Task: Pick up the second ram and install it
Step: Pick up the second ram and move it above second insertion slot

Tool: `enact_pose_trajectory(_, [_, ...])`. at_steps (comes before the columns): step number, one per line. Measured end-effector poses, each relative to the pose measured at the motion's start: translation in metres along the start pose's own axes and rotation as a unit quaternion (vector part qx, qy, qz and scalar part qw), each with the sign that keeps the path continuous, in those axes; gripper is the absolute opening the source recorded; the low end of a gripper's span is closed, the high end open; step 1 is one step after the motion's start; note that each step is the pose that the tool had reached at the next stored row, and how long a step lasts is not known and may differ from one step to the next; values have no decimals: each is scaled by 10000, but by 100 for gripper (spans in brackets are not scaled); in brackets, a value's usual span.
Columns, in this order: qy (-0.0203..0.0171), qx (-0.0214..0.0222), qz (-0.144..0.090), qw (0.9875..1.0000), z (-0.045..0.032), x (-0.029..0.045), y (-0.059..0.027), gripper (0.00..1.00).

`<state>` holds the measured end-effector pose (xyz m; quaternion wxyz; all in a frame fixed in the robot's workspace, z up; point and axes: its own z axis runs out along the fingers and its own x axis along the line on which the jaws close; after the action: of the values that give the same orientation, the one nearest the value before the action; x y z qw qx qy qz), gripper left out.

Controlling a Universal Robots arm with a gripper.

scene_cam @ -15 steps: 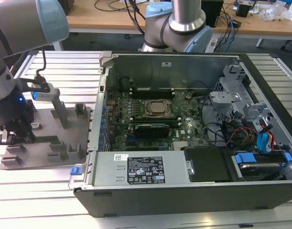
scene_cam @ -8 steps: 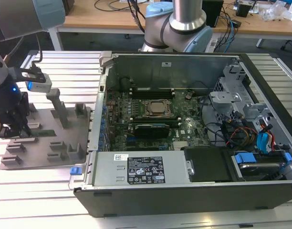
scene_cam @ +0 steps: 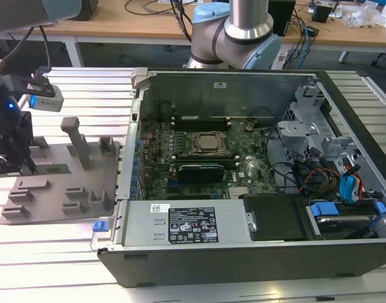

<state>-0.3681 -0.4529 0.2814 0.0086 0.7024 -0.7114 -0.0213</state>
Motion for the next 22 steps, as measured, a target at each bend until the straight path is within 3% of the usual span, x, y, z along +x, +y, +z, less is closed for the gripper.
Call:
enact_pose_trajectory(3, [0,0,0,10000,-66,-1,3,14])
enact_pose_trajectory(7, [0,0,0,10000,-216,-4,9,14])
enact_pose_trajectory(16, [0,0,0,10000,-425,-8,18,14])
enact_pose_trajectory(21, [0,0,0,10000,-620,-11,26,14])
enact_pose_trajectory(22, [0,0,0,10000,-694,-12,29,14])
